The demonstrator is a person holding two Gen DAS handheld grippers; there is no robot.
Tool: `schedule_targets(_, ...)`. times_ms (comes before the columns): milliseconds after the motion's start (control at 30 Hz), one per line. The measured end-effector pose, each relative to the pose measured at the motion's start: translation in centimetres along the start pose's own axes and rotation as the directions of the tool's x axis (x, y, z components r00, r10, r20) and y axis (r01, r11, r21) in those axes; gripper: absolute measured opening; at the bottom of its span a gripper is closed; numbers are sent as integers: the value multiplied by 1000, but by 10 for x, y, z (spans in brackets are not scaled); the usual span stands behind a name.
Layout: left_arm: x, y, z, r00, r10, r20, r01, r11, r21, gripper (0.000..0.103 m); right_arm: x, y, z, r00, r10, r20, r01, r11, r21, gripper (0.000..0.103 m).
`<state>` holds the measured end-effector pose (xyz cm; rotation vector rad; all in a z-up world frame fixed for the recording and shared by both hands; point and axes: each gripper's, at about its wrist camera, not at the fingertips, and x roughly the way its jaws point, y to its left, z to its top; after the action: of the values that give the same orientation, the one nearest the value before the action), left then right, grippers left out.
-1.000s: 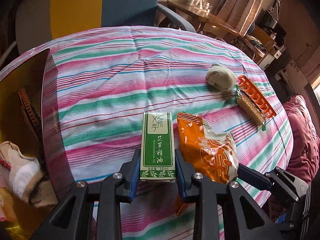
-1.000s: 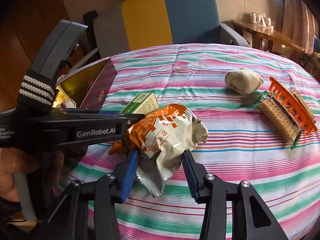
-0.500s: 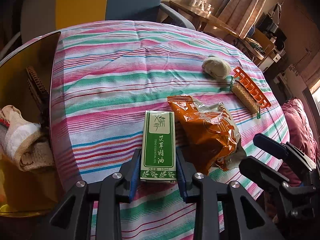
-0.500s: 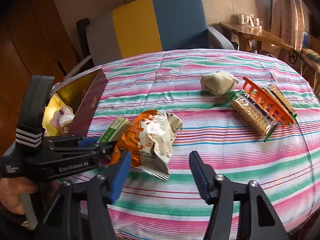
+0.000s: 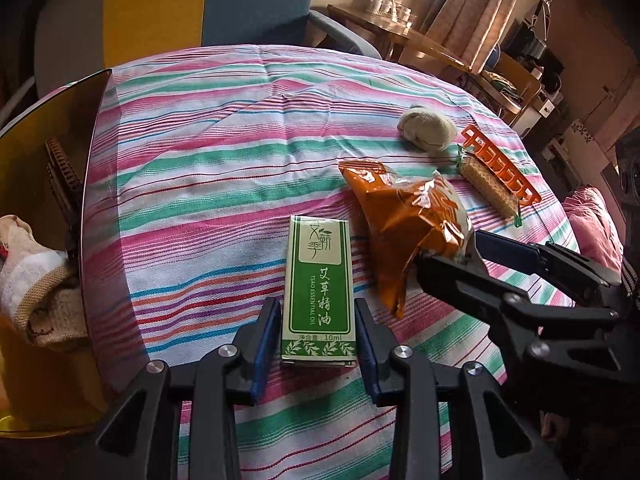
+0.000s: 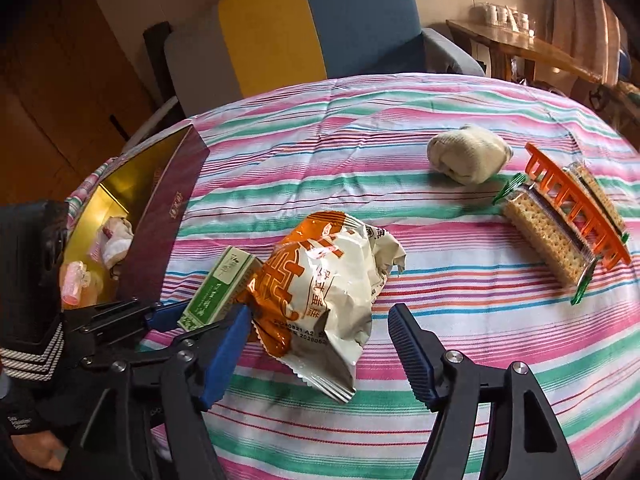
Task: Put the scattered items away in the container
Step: 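Lift the green box with the left tool while the right tool lifts the snack bag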
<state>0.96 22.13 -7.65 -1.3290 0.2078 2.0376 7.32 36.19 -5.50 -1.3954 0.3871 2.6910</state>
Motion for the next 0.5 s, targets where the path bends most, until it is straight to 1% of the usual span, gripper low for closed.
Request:
schedule_targets(33,0,0,0,1000,-1,0,1,1000,1,36,0,1,1,1000,-29,0,29,999,-20,61)
schedule_targets(133,1,0,1,1000,-7,-1,7,1000,-2,37,-3,-4,-1,993,-120,-13,118,990,-74,59)
schedule_targets(167,1,0,1,1000,-10,-1,10,1000,-4,39,-4,-7,-3,992,-122,-20,120,990,-77,59)
schedule_targets(233,1,0,2,1000,-21,-1,21,1000,-9,46,-11,-15,-5,998,-60,-8,60,998,-37,60)
schedule_targets(300,1,-1,2,1000,-27,-4,27,1000,-13,47,-17,-19,-2,1000,-15,17,15,1000,-8,67)
schedule_targets(333,2,-1,3,1000,-28,-5,28,1000,-10,48,-18,-20,1,1000,-1,27,1,1000,2,80)
schedule_targets(367,2,-2,3,1000,-28,-7,28,1000,-6,48,-17,-21,5,999,11,32,-11,1000,10,88)
schedule_targets(433,2,-2,4,1000,-27,-8,27,1000,-2,48,-14,-22,14,999,35,41,-36,999,25,88)
schedule_targets(500,2,-3,4,1000,-21,-10,21,1000,8,48,-5,-20,23,999,27,31,-28,999,32,88)
